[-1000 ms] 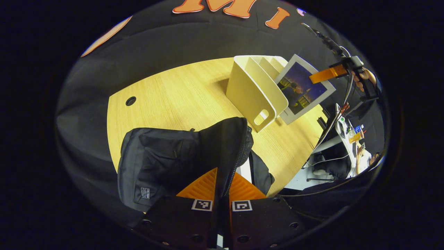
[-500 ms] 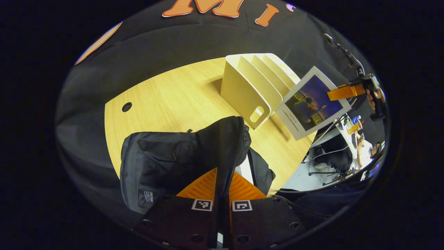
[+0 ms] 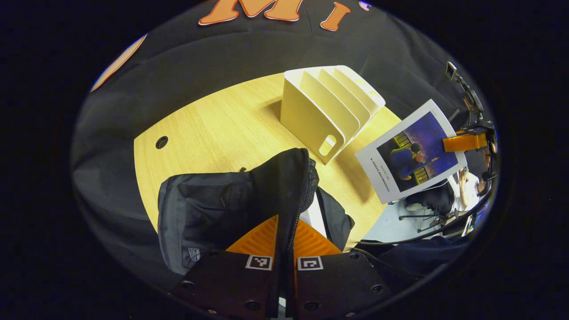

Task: Open the schoolbag, grab two books from the bookshelf and put them into the schoolbag.

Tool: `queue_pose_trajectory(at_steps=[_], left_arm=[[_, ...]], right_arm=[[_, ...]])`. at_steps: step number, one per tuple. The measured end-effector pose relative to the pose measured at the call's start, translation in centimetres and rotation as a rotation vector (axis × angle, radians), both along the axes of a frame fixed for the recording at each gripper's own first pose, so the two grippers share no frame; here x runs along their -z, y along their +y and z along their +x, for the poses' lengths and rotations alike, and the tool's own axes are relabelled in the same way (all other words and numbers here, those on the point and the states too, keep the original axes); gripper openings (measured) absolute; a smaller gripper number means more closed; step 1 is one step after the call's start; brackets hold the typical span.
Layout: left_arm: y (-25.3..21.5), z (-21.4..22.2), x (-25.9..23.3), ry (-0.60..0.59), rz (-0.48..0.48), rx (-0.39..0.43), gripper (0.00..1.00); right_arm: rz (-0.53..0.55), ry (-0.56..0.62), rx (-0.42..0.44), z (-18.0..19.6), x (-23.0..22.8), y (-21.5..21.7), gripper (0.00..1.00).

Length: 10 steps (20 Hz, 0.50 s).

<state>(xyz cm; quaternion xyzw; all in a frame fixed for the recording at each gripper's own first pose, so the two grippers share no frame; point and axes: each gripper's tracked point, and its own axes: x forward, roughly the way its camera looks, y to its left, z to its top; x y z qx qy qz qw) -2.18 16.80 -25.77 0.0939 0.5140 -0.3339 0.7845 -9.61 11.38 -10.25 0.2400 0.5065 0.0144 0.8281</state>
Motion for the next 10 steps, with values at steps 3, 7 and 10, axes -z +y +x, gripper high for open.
queue_pose_trajectory(at_steps=[3, 7, 10], left_arm=[[-0.2, 0.2, -0.8, -0.017, -0.003, -0.007, 0.06], [0.2, 0.5, -1.8, -0.051, -0.007, -0.033, 0.06], [0.3, 0.8, -2.5, -0.063, -0.014, -0.048, 0.06]], right_arm=[[0.073, -0.043, 0.013, -0.1, -0.3, 1.5, 0.31], [0.186, -0.095, -0.001, 0.6, 0.4, 4.1, 0.29], [0.275, -0.112, -0.003, 1.5, 0.9, 6.4, 0.29]])
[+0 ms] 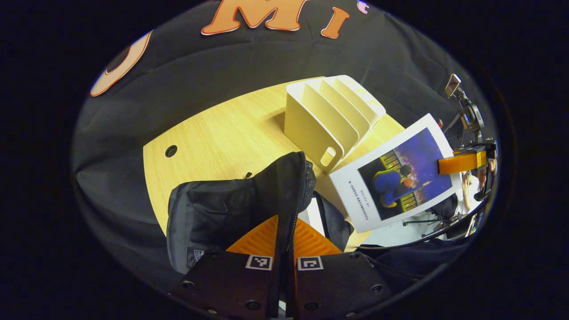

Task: Open the schoolbag, grab two books from the bookshelf and put them into the schoolbag.

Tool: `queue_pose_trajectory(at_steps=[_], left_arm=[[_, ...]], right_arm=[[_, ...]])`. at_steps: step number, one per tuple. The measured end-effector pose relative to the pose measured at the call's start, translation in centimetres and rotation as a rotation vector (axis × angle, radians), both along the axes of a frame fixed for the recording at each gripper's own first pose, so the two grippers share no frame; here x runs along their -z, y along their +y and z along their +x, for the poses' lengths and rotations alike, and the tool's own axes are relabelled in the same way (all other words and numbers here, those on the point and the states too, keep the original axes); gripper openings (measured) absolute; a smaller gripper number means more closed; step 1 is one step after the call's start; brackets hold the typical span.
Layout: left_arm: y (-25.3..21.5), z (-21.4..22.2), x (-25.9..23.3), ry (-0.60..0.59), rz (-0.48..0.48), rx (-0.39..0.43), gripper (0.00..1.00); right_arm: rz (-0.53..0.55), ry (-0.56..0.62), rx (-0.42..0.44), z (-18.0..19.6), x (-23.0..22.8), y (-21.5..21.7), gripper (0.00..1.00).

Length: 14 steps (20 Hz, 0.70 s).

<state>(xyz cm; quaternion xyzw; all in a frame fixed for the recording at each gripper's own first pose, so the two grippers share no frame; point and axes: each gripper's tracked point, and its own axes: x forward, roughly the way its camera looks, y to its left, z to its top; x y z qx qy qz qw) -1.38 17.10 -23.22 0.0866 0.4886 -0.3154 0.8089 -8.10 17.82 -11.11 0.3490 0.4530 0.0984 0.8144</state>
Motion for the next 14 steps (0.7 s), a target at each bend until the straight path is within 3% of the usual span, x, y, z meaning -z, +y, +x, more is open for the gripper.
queue_pose_trajectory(at_steps=[8, 14], left_arm=[[0.5, 0.3, -0.6, -0.002, -0.001, -0.023, 0.06], [0.1, 0.4, -1.0, 0.0, -0.012, -0.031, 0.06]], right_arm=[[0.199, -0.022, 0.024, 2.8, 1.9, 5.7, 0.29], [0.266, -0.002, 0.037, 5.1, 4.7, 10.1, 0.29]])
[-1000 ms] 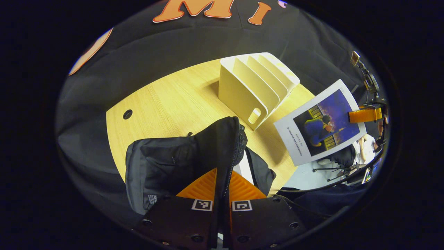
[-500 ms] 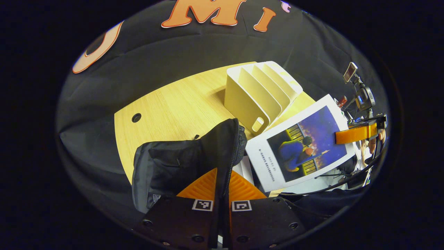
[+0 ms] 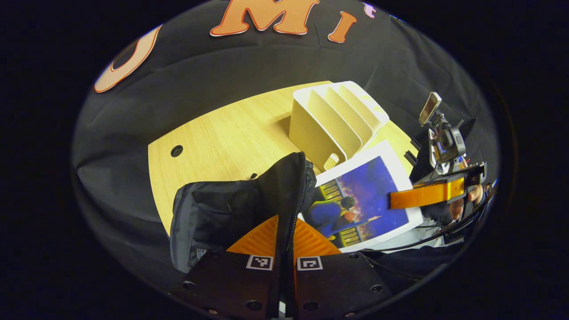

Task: Open the schoolbag, grab two books from the bookshelf and put them into the schoolbag.

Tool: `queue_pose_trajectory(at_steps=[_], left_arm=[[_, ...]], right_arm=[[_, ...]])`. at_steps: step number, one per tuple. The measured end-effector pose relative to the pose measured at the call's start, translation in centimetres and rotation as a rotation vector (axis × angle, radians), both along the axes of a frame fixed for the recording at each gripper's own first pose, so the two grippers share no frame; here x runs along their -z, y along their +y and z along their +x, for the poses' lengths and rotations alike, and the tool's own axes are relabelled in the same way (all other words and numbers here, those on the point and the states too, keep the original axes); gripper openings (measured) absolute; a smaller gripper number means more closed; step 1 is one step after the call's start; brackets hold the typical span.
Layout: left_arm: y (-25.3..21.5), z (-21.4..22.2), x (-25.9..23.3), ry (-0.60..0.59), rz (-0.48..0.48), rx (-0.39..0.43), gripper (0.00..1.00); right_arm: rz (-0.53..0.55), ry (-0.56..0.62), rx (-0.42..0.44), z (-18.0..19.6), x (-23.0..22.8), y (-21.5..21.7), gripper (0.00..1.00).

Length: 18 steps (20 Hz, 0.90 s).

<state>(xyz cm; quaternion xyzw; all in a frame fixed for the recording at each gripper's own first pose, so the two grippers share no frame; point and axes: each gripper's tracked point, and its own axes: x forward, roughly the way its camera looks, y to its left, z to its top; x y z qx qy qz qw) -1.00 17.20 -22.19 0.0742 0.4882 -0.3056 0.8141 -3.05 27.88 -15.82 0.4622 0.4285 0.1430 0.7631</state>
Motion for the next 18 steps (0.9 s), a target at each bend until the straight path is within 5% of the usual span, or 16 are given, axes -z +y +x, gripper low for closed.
queue_pose_trajectory(at_steps=[9, 16, 18], left_arm=[[-1.1, -1.0, -0.3, -0.014, -0.01, 0.031, 0.06], [-2.2, -1.9, -0.1, -0.03, 0.011, 0.081, 0.06], [-1.8, -1.7, 0.4, -0.022, 0.011, 0.065, 0.06]], right_arm=[[0.116, 0.007, 0.114, 2.7, 4.6, 7.4, 0.29], [0.133, 0.036, 0.057, 3.3, 7.0, 11.3, 0.31], [0.015, 0.076, 0.004, 2.9, 8.6, 11.3, 0.41]])
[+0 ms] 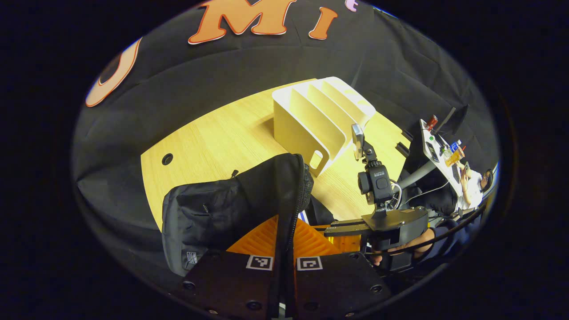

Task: Open the schoolbag, grab two books from the bookshelf and put them into the schoolbag.

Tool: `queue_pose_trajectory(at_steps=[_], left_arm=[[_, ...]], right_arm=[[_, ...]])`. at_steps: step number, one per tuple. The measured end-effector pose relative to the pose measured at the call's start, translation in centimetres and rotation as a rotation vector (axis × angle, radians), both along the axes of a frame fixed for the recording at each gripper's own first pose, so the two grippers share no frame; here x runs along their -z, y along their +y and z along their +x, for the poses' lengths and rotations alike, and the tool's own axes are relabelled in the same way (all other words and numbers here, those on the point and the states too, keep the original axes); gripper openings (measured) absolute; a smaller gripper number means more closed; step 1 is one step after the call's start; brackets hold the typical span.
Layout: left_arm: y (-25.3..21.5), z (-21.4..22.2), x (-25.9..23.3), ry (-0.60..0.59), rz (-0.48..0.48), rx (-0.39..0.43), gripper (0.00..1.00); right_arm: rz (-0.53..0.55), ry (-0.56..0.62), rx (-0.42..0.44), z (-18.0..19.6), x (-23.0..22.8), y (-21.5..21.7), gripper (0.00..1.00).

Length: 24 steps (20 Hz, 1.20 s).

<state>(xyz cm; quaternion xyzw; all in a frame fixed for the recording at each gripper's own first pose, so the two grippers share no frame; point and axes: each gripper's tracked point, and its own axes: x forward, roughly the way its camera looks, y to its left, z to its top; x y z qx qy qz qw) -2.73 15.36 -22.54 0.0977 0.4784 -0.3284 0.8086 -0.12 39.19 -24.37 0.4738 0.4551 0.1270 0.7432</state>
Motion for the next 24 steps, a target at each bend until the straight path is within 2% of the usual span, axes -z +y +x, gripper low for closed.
queue_pose_trajectory(at_steps=[2, 3, 4, 6, 8, 13, 16, 18, 19, 22, 23, 24], left_arm=[[0.2, -0.2, 0.3, -0.001, -0.001, -0.008, 0.06], [0.1, 0.1, 0.5, -0.005, -0.001, -0.015, 0.06], [0.0, 0.1, 0.9, -0.008, 0.007, -0.016, 0.06], [-0.1, -0.2, 1.4, -0.011, 0.022, -0.039, 0.06], [-0.5, -0.7, 2.0, -0.01, 0.028, -0.058, 0.07], [-2.3, -2.0, 2.4, -0.001, 0.03, -0.111, 0.22], [-3.9, -2.5, 2.0, -0.016, 0.023, -0.139, 0.23], [-5.5, -3.0, 1.5, -0.025, 0.007, -0.161, 0.35], [-6.0, -3.1, 1.6, -0.04, 0.014, -0.179, 0.45], [-8.7, -3.3, -0.2, -0.102, -0.018, -0.237, 0.63], [-9.5, -3.2, -0.7, -0.132, -0.036, -0.265, 0.75], [-10.5, -3.1, -1.5, -0.163, -0.054, -0.297, 0.82]], right_arm=[[-0.131, -0.023, -0.065, -0.5, 0.1, -1.2, 0.54], [-0.172, -0.041, -0.092, -0.9, -0.4, -2.0, 0.42], [-0.205, -0.056, -0.111, -1.0, -0.8, -2.5, 0.7], [-0.251, -0.087, -0.113, -0.7, -1.9, -4.3, 0.91], [-0.307, -0.11, -0.105, -0.7, -2.3, -7.1, 0.98], [-0.426, -0.178, -0.073, -0.6, -4.1, -14.0, 0.98], [-0.512, -0.221, -0.064, -0.6, -5.0, -18.3, 0.98], [-0.548, -0.258, -0.061, -0.5, -6.2, -20.6, 0.98], [-0.562, -0.279, -0.062, -0.7, -6.8, -21.7, 0.98], [-0.641, -0.345, -0.064, -0.7, -8.6, -25.2, 0.98], [-0.667, -0.374, -0.057, -0.3, -9.5, -26.0, 0.98], [-0.691, -0.406, -0.053, -0.2, -10.4, -27.1, 0.98]])
